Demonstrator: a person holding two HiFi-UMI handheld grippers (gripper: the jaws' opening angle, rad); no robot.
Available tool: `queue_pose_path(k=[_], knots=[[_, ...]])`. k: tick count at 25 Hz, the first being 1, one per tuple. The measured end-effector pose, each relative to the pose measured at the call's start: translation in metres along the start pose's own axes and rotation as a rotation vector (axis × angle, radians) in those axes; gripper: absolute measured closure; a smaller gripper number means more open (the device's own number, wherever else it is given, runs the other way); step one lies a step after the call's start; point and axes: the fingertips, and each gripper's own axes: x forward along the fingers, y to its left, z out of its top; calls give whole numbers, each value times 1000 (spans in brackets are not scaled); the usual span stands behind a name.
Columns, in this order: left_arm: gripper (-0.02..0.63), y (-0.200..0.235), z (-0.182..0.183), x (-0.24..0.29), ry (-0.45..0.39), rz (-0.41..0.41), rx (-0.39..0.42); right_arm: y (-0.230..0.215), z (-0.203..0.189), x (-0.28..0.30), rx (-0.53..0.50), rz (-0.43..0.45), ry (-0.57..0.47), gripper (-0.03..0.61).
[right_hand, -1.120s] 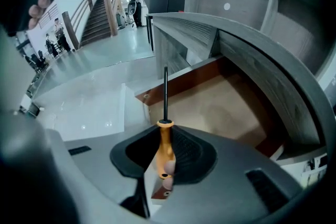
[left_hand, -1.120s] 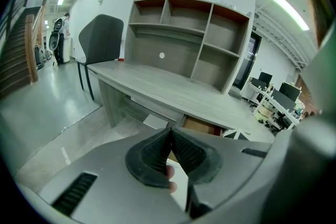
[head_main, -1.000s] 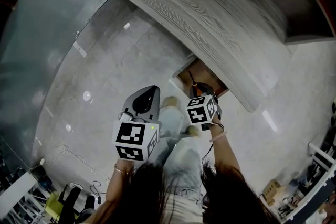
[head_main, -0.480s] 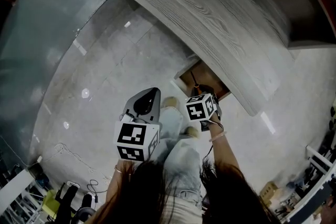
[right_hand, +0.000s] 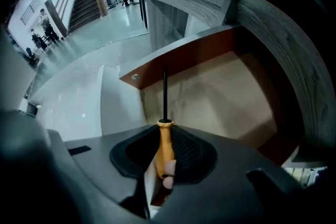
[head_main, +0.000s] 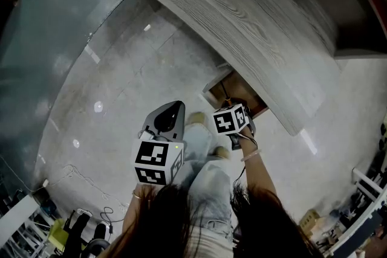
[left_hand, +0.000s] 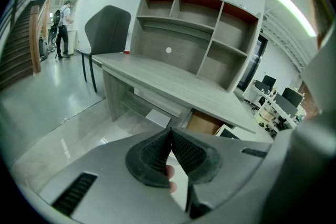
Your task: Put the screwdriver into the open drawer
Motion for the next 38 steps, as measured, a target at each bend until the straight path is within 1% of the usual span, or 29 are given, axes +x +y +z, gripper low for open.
queue_pose_path(k=[6,10,13,27,38], knots=[[597,6,-1,0,1,3,-1,0,-1,5,5,-14,26,492],[597,6,-3,0,21,-1,-12,-1,-1,7,4,-19,43,493],[597,9,-1,0,9,4,-10,0,0,7,-3,-19,55,492],[597,7,-1,0,14,2,-15,1,-1,6,-2,-32,47,492],[597,9,0,0,20,-1,-7,-1,-2,6,1,-38,67,474]])
